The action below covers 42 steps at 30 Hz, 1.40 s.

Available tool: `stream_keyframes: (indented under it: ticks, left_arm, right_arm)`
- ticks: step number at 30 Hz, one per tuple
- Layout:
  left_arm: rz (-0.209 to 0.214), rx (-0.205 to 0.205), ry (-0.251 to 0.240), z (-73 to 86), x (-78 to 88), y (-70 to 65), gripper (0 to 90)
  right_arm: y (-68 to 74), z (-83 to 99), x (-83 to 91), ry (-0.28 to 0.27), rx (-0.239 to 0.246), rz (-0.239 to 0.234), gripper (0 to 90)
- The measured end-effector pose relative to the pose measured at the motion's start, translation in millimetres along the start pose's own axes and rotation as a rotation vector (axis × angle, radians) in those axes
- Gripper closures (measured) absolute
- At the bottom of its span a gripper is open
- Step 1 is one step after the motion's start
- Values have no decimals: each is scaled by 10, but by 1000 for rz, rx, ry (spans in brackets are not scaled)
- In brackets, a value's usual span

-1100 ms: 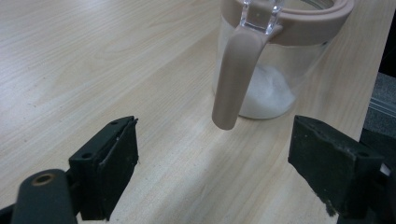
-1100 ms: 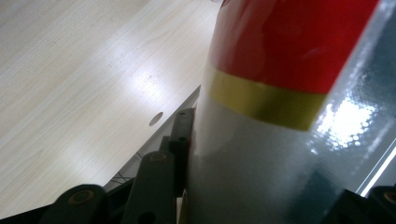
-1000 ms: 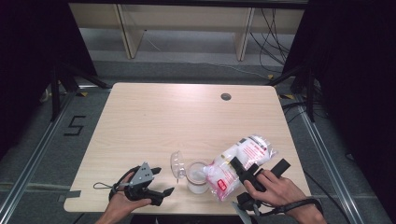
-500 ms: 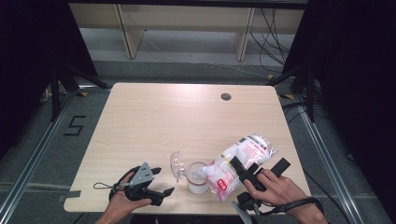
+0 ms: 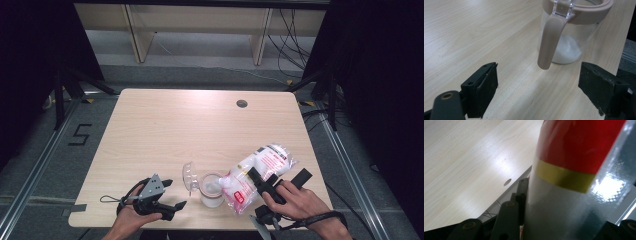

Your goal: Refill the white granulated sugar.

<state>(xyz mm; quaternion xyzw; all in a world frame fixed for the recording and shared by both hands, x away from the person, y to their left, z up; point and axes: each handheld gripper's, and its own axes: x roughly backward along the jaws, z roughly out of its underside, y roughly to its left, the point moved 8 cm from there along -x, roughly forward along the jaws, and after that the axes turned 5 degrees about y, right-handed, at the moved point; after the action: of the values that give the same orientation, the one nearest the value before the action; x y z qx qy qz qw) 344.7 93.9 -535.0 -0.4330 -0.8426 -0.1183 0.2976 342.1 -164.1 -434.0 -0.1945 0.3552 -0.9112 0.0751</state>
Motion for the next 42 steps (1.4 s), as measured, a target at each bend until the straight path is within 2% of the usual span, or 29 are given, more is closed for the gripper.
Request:
stream_keyframes:
  ticks: [1, 3, 4, 5, 6, 7, 8, 11, 12, 14, 15, 17, 19, 20, 24, 25, 27, 28, 29, 33, 34, 37, 40, 42]
  left_arm:
    - [-1, -13, 3, 0, 2, 8, 155]
    - [-15, 2, 8, 12, -10, 16, 155]
    - [-10, -4, 11, 12, -3, 15, 155]
    - [-1, 12, 3, 5, -1, -3, 155]
    - [2, 11, -1, 1, -3, -6, 155]
    - [-12, -2, 4, 7, -7, 13, 155]
    - [-20, 0, 4, 9, -12, 18, 155]
    - [-2, 4, 5, 2, 4, 1, 155]
    - [-2, -12, 3, 0, 2, 10, 155]
    - [2, -8, -1, -3, -2, 3, 155]
    - [3, 17, -2, 1, -5, -11, 155]
    - [9, 13, 2, 2, -4, -8, 155]
    - [-5, 12, 5, 5, 3, 3, 155]
    - [-1, 16, 2, 3, 2, -3, 155]
    - [-2, 12, 1, -1, 2, -6, 155]
    - [-4, -8, 6, 0, 7, 8, 155]
    - [-5, -7, 5, 2, 5, 12, 155]
    - [0, -6, 1, -1, 0, 8, 155]
    - [8, 20, 3, 5, -4, -8, 155]
    - [8, 19, 2, 4, -4, -8, 155]
    - [-2, 17, 2, 4, 0, -5, 155]
    - [-2, 7, 4, 3, 2, -1, 155]
    - [1, 14, 0, 3, -2, -7, 155]
    - [-1, -9, 3, -1, 2, 7, 155]
  right_arm:
    - [5, 4, 1, 4, -10, -1, 702]
    - [7, 3, 0, 2, -7, -3, 704]
    - [8, 4, 1, 2, -8, -3, 705]
    - [7, 4, 3, 2, -7, -3, 705]
    - [4, 2, 4, 0, -2, -1, 706]
    - [-4, -2, 1, -7, 8, 0, 707]
    - [2, 4, 4, -2, -2, 0, 708]
    - [8, 9, 5, 0, -8, -2, 710]
    - [8, 10, 3, -1, -10, -2, 711]
    - [7, 15, 1, 2, -17, 1, 712]
    - [11, 12, -3, -2, -20, -5, 713]
    - [7, 11, -5, -2, -22, -1, 713]
    - [7, 9, -6, -4, -22, -3, 714]
    - [-3, 2, -9, -14, -11, 0, 714]
    - [5, 5, -7, -12, -17, -2, 715]
    - [-1, 4, -10, -16, -11, 0, 715]
    - [7, 11, -7, -11, -16, -4, 716]
    - [0, 20, -5, -6, -10, 1, 717]
    - [0, 20, -5, -6, -10, 1, 717]
    - [-6, 27, -3, -2, -4, 2, 717]
    - [-3, 29, -2, -4, -12, -6, 717]
    - [-22, 26, -1, -6, 3, 0, 718]
    - [-21, 26, 1, -7, -8, 0, 719]
    - [-23, 28, -3, -6, -11, 1, 719]
